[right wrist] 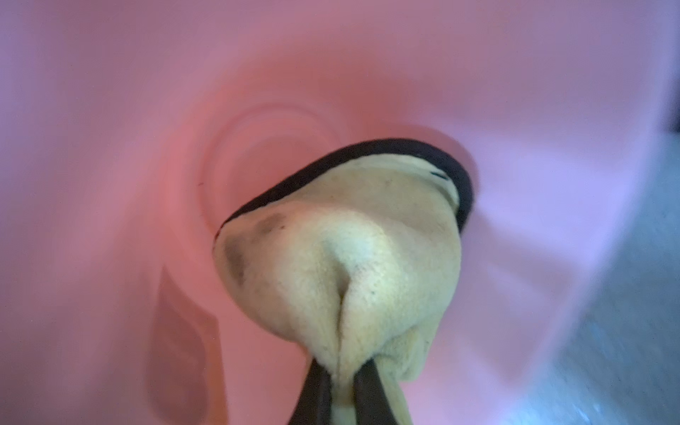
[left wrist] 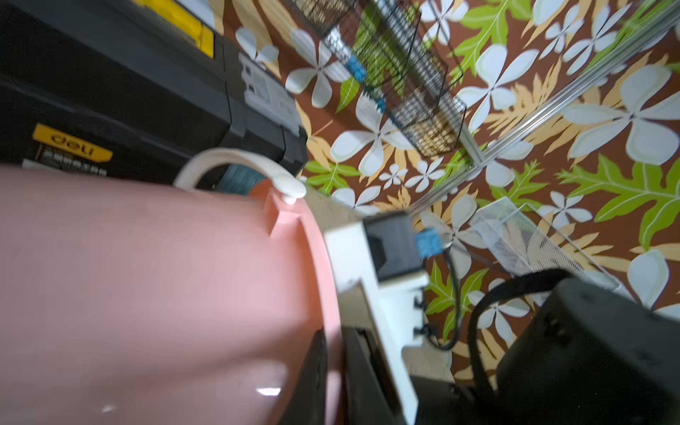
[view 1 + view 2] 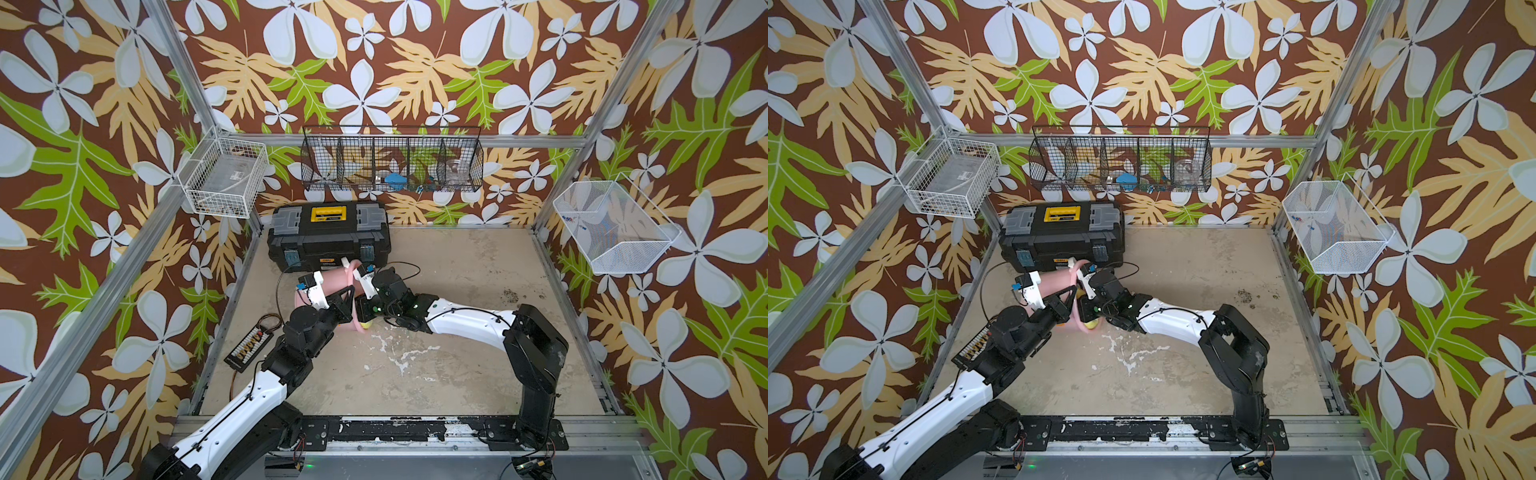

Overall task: Wipe the inside of the bucket with a cloth
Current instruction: Wipe the dirt from the inside of the bucket, then adjust the bucket at the center of the board.

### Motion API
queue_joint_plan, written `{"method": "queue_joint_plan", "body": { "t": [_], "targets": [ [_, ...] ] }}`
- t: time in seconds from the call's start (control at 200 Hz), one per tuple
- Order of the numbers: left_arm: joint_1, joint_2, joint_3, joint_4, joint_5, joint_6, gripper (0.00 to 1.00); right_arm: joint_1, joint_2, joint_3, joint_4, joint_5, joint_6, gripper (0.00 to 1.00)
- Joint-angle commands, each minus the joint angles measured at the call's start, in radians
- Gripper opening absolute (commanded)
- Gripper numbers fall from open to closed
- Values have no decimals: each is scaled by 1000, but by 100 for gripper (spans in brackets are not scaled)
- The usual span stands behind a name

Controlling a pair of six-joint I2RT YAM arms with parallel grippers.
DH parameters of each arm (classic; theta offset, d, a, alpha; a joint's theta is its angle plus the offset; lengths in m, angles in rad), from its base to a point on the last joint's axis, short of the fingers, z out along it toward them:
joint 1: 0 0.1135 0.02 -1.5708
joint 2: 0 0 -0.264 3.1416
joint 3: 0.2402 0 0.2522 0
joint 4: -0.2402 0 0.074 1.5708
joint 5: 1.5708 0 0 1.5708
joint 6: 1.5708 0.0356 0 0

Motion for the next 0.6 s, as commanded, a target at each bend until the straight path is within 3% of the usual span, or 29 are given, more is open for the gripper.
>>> {"method": "queue_joint_plan", "body": {
  "t": [0.0,0.385,0.596],
  "targets": [
    [-1,0,-12,-74,49,-3,0,2,10,12,68,6,-17,0],
    [-2,-20,-10,-91,53,-4,0,-7,31,17,90,3,9,0],
    [-1,-67,-11,-57,92,-26,0,-32,-34,-33,44,108,11,0]
  ]
}}
